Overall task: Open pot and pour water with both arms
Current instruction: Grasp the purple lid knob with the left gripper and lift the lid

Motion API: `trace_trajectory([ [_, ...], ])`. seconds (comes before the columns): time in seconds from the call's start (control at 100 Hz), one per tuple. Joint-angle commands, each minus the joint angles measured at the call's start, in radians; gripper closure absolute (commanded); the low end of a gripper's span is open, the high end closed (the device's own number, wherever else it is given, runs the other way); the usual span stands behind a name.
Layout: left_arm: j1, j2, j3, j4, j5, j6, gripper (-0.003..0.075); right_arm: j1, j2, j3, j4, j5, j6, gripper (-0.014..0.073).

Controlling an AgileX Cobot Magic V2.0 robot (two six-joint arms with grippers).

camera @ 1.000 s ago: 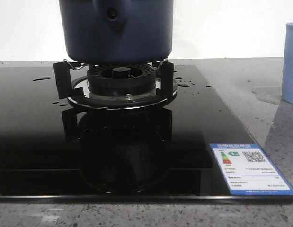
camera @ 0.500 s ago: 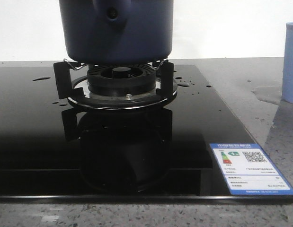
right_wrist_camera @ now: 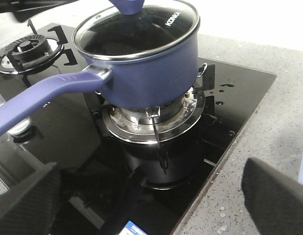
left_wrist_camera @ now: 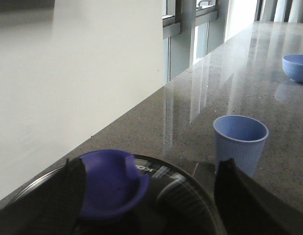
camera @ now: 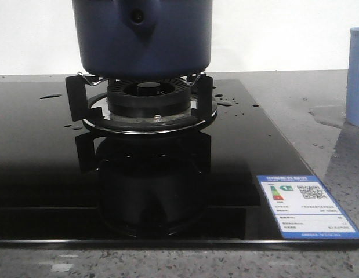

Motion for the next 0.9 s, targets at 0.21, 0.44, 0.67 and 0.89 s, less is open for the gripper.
trace_trajectory([
  [0.21, 0.023, 0.108, -0.105, -0.074, 0.055, 0.011, 0.0169, 0.001, 0.009, -0.032, 0.060, -0.040, -0.013, -0.0062],
  [0.44, 0.023, 0.164, -0.141, -0.078, 0.003, 0.011, 0.0124, 0.001, 0.009, -0.032, 0.060, -0.050, -0.013, -0.0062],
  [0.67, -0.014, 0.204, -0.161, -0.088, 0.057, 0.011, 0.0129, 0.001, 0.009, -0.032, 0.060, -0.064, -0.013, -0.0062],
  [0.89, -0.052, 0.207, -0.179, -0.089, 0.029, 0.014, 0.0197, 0.001, 0.009, -0.032, 0.060, -0.066, -0.013, -0.0062],
])
